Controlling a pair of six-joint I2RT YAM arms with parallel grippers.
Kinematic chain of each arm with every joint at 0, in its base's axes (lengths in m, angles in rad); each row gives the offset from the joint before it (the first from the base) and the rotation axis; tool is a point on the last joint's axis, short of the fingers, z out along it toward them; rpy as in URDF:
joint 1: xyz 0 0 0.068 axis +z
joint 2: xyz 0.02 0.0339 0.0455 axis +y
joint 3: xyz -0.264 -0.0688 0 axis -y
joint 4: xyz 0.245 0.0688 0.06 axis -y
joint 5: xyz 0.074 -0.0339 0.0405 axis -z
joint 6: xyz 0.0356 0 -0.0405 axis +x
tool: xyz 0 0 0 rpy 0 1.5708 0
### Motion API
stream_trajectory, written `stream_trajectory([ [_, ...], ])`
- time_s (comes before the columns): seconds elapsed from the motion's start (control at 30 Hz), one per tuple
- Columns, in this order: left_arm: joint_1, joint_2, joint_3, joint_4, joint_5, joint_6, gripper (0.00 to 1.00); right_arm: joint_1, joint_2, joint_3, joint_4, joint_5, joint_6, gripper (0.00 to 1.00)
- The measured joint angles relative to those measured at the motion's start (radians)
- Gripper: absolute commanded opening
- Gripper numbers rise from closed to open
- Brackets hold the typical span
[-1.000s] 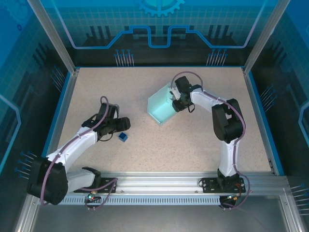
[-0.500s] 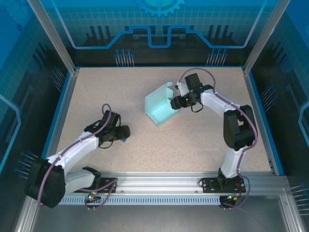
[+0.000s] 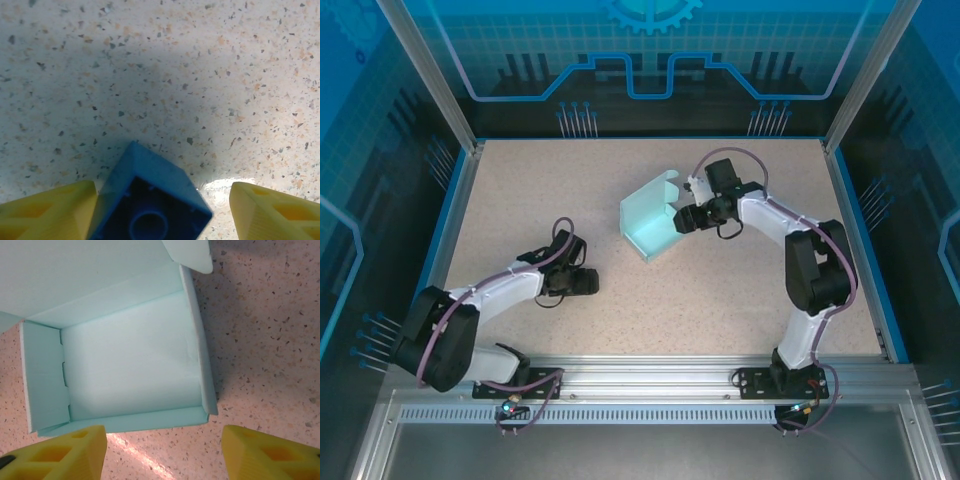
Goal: Fold the paper box
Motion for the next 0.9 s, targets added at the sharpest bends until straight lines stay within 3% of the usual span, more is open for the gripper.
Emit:
stream_trajectory([
  [0.17, -0.011, 0.021, 0.02, 0.005, 0.0, 0.015, 0.59, 0.0, -0.051, -0.032, -0.001, 0.006, 0.002, 0.63],
  [0.5, -0.09, 0.068, 0.089, 0.018, 0.026, 0.033, 0.62, 0.0, -0.161, -0.1, -0.009, 0.006, 0.004, 0.62],
  [0.7, -0.092, 0.094, 0.112, -0.006, -0.038, 0.039, 0.5, 0.001, -0.161, -0.111, -0.011, 0.007, 0.004, 0.62],
  [0.9, -0.105, 0.094, 0.116, -0.01, -0.06, 0.049, 0.29, 0.003, -0.162, -0.121, -0.01, 0.013, 0.011, 0.61],
])
